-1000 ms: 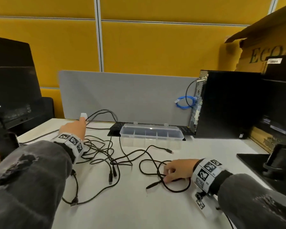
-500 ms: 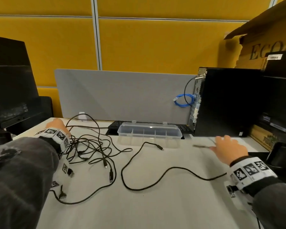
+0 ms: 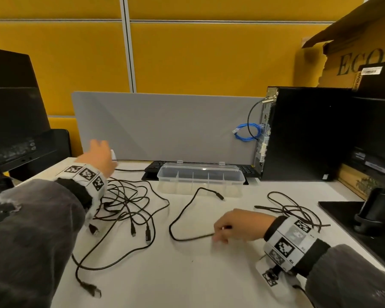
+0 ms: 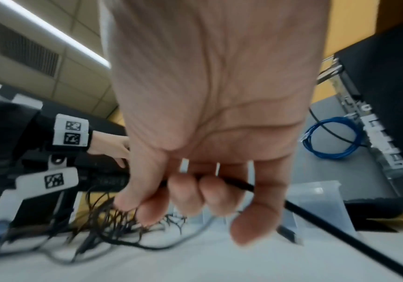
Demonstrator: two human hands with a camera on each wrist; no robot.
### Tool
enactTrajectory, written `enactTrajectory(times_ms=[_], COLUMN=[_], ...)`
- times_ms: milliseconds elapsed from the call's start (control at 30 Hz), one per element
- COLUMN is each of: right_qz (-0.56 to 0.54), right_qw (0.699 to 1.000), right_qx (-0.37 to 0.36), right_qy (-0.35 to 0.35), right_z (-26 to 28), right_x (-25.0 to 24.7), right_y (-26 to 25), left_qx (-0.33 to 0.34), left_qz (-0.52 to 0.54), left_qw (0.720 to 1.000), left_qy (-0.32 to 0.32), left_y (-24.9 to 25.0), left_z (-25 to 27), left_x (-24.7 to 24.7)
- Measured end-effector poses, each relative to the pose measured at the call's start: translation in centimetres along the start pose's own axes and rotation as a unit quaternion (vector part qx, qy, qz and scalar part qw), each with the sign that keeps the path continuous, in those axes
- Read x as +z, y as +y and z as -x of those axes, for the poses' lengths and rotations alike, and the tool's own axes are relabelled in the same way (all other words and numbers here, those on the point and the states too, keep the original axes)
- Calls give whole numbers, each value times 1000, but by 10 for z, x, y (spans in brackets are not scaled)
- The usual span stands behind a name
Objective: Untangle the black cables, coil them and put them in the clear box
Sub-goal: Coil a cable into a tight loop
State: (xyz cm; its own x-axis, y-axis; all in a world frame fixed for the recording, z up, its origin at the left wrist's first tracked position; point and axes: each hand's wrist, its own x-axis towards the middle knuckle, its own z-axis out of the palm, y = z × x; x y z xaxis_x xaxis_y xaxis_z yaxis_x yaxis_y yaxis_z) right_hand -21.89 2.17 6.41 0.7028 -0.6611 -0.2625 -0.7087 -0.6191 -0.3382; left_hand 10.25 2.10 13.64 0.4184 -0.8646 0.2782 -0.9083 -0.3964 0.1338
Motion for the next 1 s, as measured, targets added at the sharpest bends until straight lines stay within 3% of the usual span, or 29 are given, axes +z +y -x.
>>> enactTrajectory(times_ms=[33, 67, 133, 200, 267, 333, 400, 467, 533, 567, 633, 700, 800, 900, 933, 1000], right_qz=[-10, -26, -85, -162, -213, -207, -147, -79, -72, -70, -65, -80, -48, -17, -1, 28], right_qw=[999, 995, 976, 937, 887, 867, 894, 931, 950, 953, 947, 935, 925, 887, 879, 882], right_qx=[-24, -49, -89, -102, -99, -76, -15, 76, 160, 201, 286, 328, 312, 313, 316, 337], right_qy=[45, 88, 179, 291, 398, 448, 423, 347, 260, 214, 132, 104, 211, 340, 356, 329], right_z=[2, 4, 14, 28, 45, 63, 76, 83, 82, 81, 80, 79, 72, 68, 66, 60], right_x=[-3, -7, -18, -34, -52, -71, -86, -92, -85, -78, -60, -45, -50, -67, -70, -72], right_y=[1, 0, -8, -13, -9, 2, 21, 49, 85, 102, 132, 151, 163, 160, 157, 153], left_qx=[53, 109, 220, 312, 344, 303, 229, 150, 90, 65, 31, 23, 12, -5, -11, -23], left_qz=[94, 210, 363, 399, 441, 532, 644, 720, 749, 764, 814, 847, 881, 915, 921, 912], left_qw=[994, 971, 896, 841, 808, 776, 722, 674, 655, 641, 580, 531, 473, 403, 390, 408], left_qy=[1, -23, -131, -191, -184, -153, -111, -73, -44, -32, -19, -16, -13, 4, 10, 23], left_y=[14, 30, 66, 99, 116, 116, 106, 91, 76, 70, 55, 43, 30, 23, 22, 21], left_z=[9, 20, 53, 85, 97, 93, 80, 67, 57, 52, 44, 37, 36, 39, 39, 40], left_x=[-3, -5, -6, 0, 8, 10, 8, 4, -1, -4, -8, -7, -2, 2, 3, 4])
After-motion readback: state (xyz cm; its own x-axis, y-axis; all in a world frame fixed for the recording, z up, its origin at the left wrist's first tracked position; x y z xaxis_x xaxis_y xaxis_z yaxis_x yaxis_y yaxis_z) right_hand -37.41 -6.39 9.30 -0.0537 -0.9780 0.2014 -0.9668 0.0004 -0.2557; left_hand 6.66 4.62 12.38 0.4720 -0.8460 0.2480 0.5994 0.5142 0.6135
